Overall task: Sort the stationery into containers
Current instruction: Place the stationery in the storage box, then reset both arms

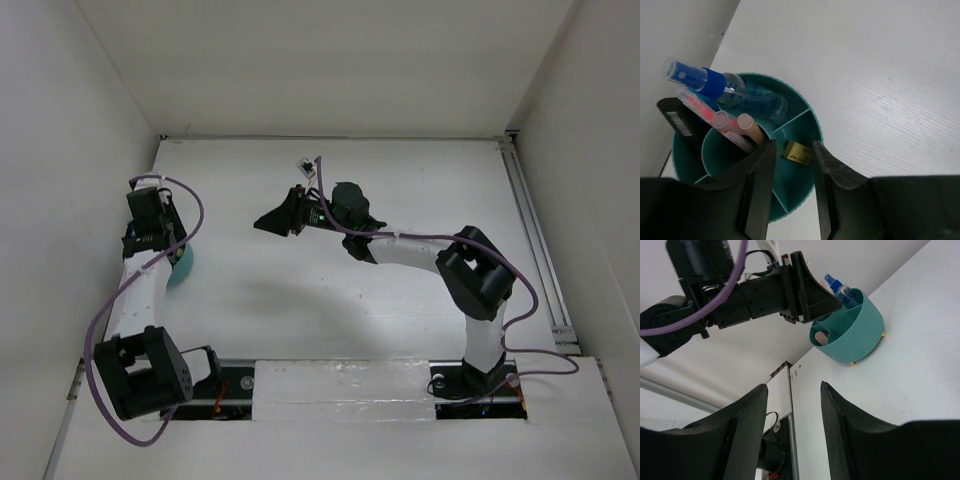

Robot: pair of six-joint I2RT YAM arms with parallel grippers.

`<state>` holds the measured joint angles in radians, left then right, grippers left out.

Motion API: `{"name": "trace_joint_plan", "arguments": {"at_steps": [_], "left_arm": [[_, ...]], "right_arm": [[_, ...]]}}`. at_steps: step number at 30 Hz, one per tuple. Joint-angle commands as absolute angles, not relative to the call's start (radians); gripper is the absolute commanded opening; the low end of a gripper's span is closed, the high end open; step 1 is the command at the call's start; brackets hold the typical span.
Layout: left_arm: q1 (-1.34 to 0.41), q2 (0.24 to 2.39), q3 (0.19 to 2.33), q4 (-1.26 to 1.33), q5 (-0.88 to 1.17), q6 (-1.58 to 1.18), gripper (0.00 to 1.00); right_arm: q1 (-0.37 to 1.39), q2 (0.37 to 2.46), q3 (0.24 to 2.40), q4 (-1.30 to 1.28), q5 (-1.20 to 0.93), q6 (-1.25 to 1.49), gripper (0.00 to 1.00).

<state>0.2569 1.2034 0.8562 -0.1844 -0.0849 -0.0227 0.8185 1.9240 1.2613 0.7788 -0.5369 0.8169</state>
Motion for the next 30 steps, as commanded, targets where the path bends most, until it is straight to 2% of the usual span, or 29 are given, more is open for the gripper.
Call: {"name": "trace_joint_plan", "arguments": {"at_steps": [1, 7, 8, 9, 11, 12, 14, 16, 17, 21, 25, 30], "left_arm": [[0.252, 1.079, 0.853, -0.156, -0.066, -0.034, 0.32], [0.203, 0.942, 0.853, -0.147, -0.009, -0.044, 0.39], [0.202, 0.931, 0.867, -0.169, -0.009, -0.054, 0.53], [0.202, 0.919, 0.867, -0.169, 0.015, -0.054, 0.99], [0.202, 0.853, 0.867, -0.179, 0.061, -0.078, 0.99], [0.202, 0.823, 0.867, -0.189, 0.078, -0.099, 0.99], [0.202, 0.719, 0.858, -0.201, 0.103, -0.126, 0.99], [0.202, 0.652, 0.857, -0.251, 0.083, -0.179, 0.99], [0.202, 0.594, 0.882, -0.273, 0.071, -0.179, 0.99], [0.202, 0.46, 0.92, -0.383, 0.071, -0.218, 0.99], [0.202, 0.321, 0.972, -0.472, 0.112, -0.254, 0.99], [0.184, 0.269, 1.012, -0.6, 0.147, -0.316, 0.99]], "right_arm": [[0.816, 1.875, 1.264, 0.847, -0.557, 0.819, 0.52], [0.816, 1.875, 1.296, 0.746, -0.535, 0.781, 0.55], [0.816, 1.864, 1.307, 0.695, -0.525, 0.755, 0.57], [0.816, 1.864, 1.322, 0.665, -0.512, 0.738, 0.58], [0.837, 1.838, 1.36, 0.576, -0.445, 0.698, 0.7], [0.838, 1.813, 1.379, 0.46, -0.411, 0.648, 0.72], [0.862, 1.786, 1.422, 0.329, -0.285, 0.591, 0.95], [0.89, 1.735, 1.485, 0.138, -0.175, 0.543, 0.98], [0.899, 1.715, 1.503, 0.073, -0.055, 0.534, 1.0], [0.969, 1.589, 1.529, -0.176, 0.235, 0.496, 1.0], [1.009, 1.444, 1.473, -0.339, 0.391, 0.495, 1.0], [1.054, 1.2, 1.368, -0.5, 0.551, 0.543, 1.0]]}}
